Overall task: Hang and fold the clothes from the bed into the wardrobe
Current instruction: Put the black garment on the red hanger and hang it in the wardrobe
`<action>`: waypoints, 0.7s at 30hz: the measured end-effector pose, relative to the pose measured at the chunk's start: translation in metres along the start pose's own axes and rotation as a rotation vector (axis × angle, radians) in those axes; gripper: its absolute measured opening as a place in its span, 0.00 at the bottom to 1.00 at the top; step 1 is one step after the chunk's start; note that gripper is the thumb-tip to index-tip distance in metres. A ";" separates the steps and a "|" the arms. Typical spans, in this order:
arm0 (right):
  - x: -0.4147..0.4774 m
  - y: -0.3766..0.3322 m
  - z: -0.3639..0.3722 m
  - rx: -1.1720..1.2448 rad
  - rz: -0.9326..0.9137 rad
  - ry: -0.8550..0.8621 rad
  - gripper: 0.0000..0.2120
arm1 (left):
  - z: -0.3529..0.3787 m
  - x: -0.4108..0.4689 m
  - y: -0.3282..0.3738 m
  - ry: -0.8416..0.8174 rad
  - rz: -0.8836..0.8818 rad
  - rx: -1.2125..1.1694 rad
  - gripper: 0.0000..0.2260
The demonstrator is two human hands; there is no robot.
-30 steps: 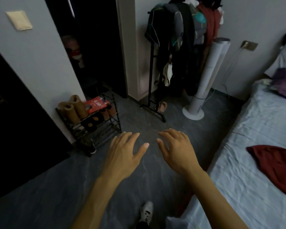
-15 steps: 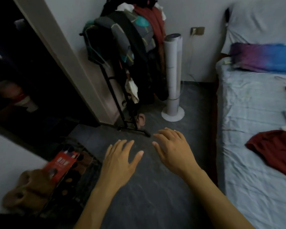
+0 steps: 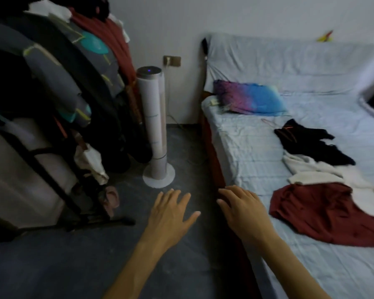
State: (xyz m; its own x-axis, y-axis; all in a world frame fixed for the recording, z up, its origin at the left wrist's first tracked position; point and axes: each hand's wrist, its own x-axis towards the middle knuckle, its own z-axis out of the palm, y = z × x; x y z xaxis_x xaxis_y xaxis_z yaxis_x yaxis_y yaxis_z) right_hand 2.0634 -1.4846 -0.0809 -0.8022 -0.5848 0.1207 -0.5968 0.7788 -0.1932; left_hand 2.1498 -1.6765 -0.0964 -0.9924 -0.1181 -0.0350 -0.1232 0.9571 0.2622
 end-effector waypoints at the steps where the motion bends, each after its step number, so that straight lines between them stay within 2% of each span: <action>1: 0.012 0.002 -0.002 -0.013 0.036 0.022 0.21 | -0.006 0.021 -0.005 -0.017 0.044 -0.003 0.32; 6: 0.053 0.012 0.001 -0.051 0.190 0.083 0.23 | -0.022 0.101 -0.016 -0.043 0.227 -0.016 0.30; 11: 0.094 0.035 0.014 -0.075 0.344 0.148 0.20 | -0.008 0.179 -0.020 -0.049 0.318 -0.030 0.36; 17: 0.153 0.097 0.029 0.000 0.478 0.169 0.22 | 0.004 0.280 -0.004 -0.146 0.403 -0.084 0.45; 20: 0.195 0.136 0.030 0.070 0.505 0.223 0.22 | 0.003 0.339 0.005 -0.195 0.386 -0.074 0.38; 21: 0.212 0.150 0.030 0.080 0.513 0.242 0.21 | 0.001 0.362 0.008 -0.197 0.391 -0.063 0.39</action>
State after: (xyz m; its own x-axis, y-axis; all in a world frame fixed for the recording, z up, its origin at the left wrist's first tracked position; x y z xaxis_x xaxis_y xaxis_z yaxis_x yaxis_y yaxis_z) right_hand 1.8043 -1.4981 -0.1141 -0.9759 -0.0604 0.2098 -0.1341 0.9243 -0.3574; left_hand 1.7897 -1.7113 -0.1080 -0.9457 0.3080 -0.1035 0.2552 0.9012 0.3503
